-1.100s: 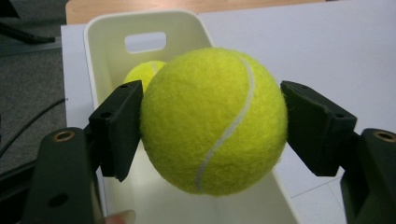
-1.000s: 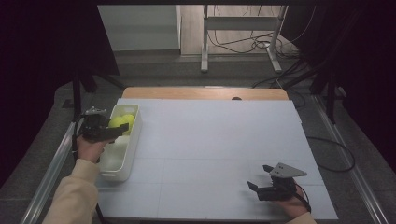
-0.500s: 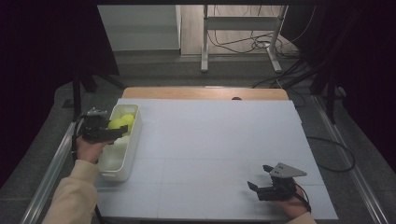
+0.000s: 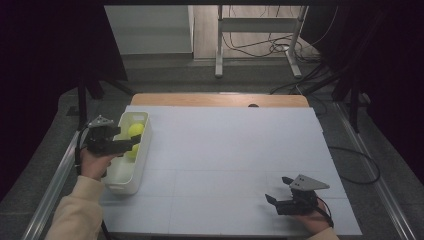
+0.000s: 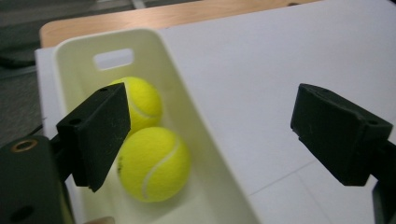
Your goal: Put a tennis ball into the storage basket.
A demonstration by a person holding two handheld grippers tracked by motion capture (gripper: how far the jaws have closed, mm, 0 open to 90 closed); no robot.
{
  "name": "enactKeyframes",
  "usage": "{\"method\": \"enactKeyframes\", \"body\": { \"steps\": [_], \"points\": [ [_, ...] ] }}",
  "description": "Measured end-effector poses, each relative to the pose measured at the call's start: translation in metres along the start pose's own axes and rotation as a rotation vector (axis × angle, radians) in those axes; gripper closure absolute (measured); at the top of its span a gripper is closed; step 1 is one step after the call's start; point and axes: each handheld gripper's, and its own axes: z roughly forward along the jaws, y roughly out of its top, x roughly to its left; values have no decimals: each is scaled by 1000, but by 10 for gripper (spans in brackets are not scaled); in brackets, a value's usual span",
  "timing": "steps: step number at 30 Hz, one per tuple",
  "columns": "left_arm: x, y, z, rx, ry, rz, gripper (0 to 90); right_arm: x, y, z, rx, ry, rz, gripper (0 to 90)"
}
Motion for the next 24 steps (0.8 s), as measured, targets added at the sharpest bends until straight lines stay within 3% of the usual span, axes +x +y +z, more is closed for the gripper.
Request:
{"method": "enactKeyframes", "body": {
  "steps": [8, 16, 24],
  "points": [
    [-24, -6, 0, -52, -118, 15, 133, -2, -1, 0, -4, 2, 11, 111],
    [-44, -12, -1, -88, -177, 31, 134, -2, 0, 2, -2, 3, 7, 111],
    [-82, -21, 5, -109, -237, 86, 138, -2, 1, 2, 6, -3, 1, 111]
  ]
}}
